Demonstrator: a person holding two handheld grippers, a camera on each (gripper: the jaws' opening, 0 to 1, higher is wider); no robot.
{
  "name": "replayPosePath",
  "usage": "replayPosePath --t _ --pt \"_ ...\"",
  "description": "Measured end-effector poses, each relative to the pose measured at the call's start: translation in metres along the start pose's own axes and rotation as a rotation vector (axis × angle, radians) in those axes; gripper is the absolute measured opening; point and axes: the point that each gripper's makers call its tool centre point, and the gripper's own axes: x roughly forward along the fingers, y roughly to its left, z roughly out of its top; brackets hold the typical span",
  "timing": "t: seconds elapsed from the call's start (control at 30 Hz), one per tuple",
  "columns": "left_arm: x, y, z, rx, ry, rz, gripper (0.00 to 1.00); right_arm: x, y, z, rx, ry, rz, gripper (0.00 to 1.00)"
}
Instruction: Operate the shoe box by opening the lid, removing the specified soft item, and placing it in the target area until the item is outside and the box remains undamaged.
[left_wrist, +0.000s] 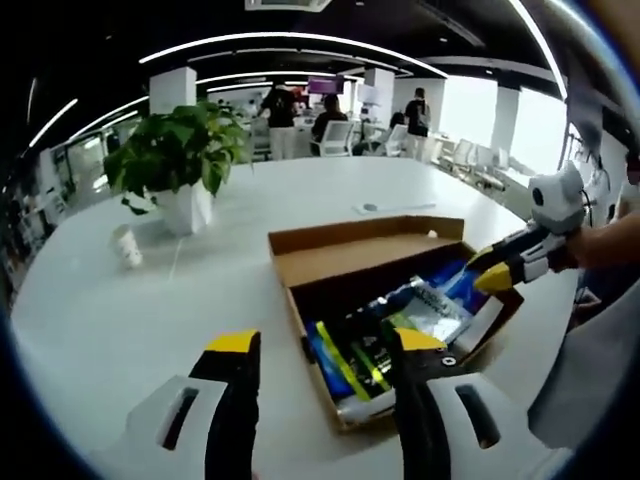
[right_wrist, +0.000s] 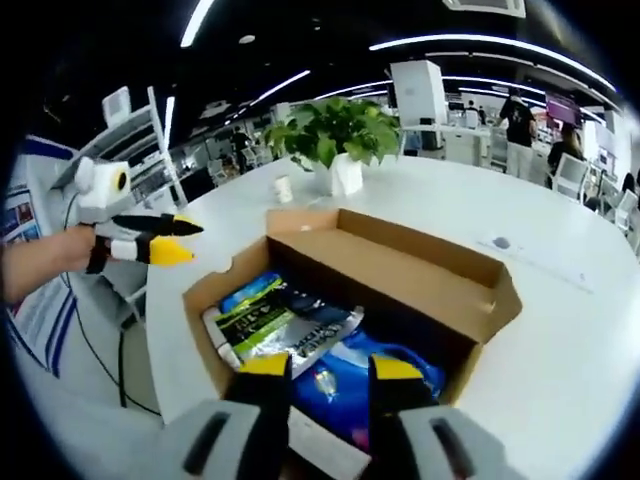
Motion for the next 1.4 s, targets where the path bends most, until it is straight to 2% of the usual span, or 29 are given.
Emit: replayPosePath --t 0.3,0.53,0.7,0.83,1.0,1.17,1.4 --pt "-0.014 -0.013 -0.001 0.015 -0.031 -0.021 0.63 0.018 0.014 -0.016 0.125 0.064 0.060 0.26" --pt "-0.028 -0.021 0.000 0.009 -0.060 -0.030 0.68 0.028 0.022 -0.020 0.206 0.080 0.090 0.22" --pt "-0.035 -0.023 -0.001 0.005 -0.073 -0.026 0.67 0.035 0.027 -0.020 0.253 0.082 0.098 0.20" --pt "-0.039 -0.023 -0.002 0.008 -0.077 -0.021 0.67 0.041 0.024 -0.020 0.346 0.083 0.089 0.19" --pt "-0.041 -0.021 -0.005 0.010 -0.073 -0.022 0.68 0.046 0.023 -0.018 0.389 0.083 0.094 0.18" --pt "-0.041 -0.021 -0.005 0.010 -0.075 -0.021 0.68 0.045 0.024 -0.016 0.417 0.079 0.095 0.18" --pt "-0.042 -0.026 -0.008 0.003 -0.076 -0.025 0.68 0.041 0.025 -0.008 0.513 0.054 0.114 0.10"
